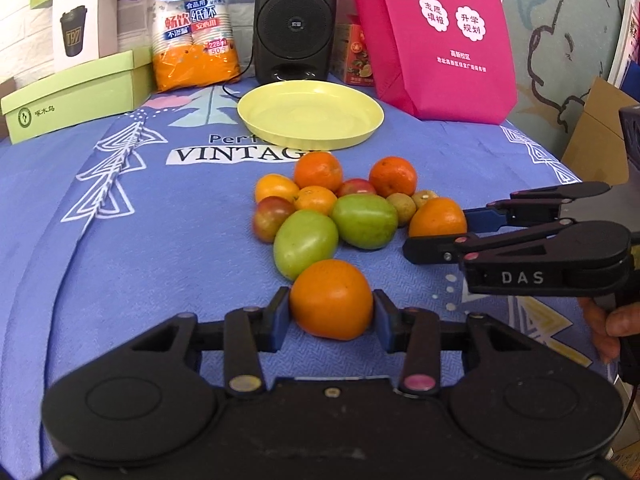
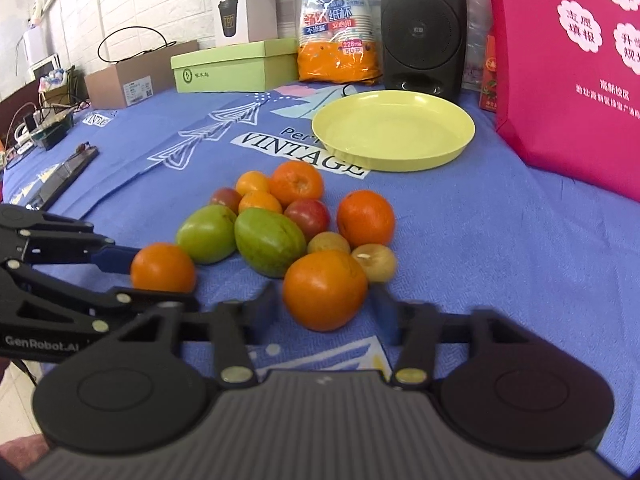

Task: Organize fruits
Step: 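Grasp an orange with the left tool while the right tool grasps another orange, then place the orange on the yellow plate with the left tool while the right tool places its orange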

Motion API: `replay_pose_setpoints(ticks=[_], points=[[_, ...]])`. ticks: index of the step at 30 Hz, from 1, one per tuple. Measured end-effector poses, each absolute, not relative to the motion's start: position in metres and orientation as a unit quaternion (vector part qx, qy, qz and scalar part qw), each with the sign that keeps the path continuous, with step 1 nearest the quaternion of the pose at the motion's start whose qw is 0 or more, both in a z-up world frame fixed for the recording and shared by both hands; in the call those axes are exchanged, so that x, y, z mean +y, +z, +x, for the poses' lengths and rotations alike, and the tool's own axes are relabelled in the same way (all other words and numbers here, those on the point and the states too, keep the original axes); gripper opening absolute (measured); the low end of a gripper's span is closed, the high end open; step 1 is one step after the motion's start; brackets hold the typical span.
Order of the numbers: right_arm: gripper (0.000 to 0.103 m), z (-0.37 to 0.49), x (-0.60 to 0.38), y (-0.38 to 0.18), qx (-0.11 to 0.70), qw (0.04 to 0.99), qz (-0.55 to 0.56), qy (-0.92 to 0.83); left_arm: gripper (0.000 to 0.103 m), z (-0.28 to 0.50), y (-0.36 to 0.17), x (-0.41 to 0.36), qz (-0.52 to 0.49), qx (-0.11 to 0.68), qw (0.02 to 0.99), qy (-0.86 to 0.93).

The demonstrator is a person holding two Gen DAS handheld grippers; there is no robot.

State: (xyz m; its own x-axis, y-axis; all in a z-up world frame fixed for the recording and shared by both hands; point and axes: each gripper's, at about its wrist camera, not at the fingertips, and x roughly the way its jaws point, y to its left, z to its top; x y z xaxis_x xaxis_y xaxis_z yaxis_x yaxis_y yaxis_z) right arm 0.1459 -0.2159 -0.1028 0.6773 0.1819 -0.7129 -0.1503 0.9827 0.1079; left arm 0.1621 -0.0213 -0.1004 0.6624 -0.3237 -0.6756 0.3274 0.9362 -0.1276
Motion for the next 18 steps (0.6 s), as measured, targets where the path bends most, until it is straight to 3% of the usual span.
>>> replay_pose_setpoints(ticks=[18], points=[[0.041,0.105,-0.227,-0.086,0.392,0.916,0.036,0.081,0.042,0.149,-0.077,0.000,-0.008,0.351,0.921,-0.168]])
